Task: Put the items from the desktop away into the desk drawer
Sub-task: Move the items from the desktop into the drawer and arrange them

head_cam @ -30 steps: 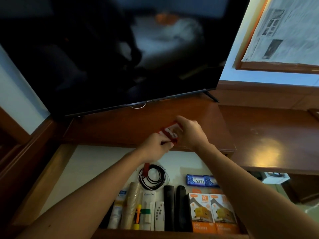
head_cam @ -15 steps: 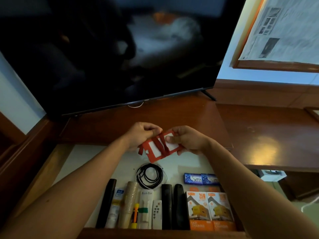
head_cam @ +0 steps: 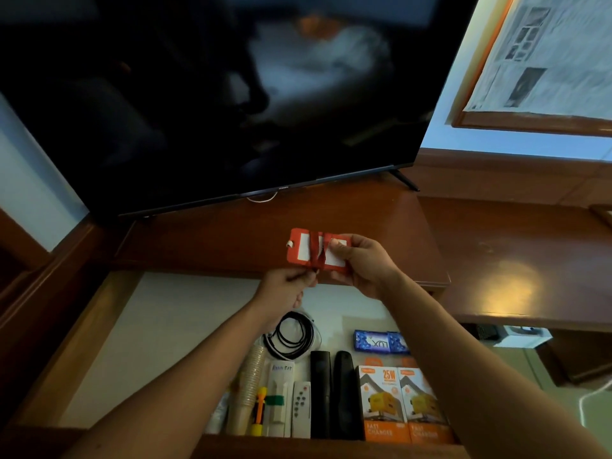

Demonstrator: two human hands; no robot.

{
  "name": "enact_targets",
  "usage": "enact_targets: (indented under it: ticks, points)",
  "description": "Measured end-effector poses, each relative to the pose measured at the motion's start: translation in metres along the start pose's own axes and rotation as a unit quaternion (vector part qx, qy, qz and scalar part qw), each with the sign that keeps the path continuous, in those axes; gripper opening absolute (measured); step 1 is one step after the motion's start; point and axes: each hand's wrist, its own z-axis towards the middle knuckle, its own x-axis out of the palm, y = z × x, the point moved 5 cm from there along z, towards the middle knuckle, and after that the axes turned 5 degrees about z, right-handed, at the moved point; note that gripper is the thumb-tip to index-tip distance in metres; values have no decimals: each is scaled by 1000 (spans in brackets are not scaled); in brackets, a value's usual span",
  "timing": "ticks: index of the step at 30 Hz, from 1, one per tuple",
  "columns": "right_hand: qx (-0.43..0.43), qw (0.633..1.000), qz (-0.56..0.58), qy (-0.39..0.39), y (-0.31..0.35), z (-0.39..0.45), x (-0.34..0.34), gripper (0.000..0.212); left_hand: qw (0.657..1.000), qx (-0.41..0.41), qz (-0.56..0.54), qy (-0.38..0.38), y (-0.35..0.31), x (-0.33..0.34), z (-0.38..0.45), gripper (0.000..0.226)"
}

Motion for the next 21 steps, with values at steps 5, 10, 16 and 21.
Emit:
enact_targets:
  ticks: [5,10,16,21]
  points:
    - [-109,978,-141,-105,2,0,-4,19,971,122,203,-24,-11,8,-6,12]
    - [-216,914,-319,-129,8,-1,-7,10,893,201,403,6,-32,17,-15,24]
    - [-244,863,-438,-58,0,-1,1,7,775,333,535,46,-56,18,-13,19]
    - [-135,886,-444,2,-18,-1,-2,8,775,334,537,14,-47,8,-7,9]
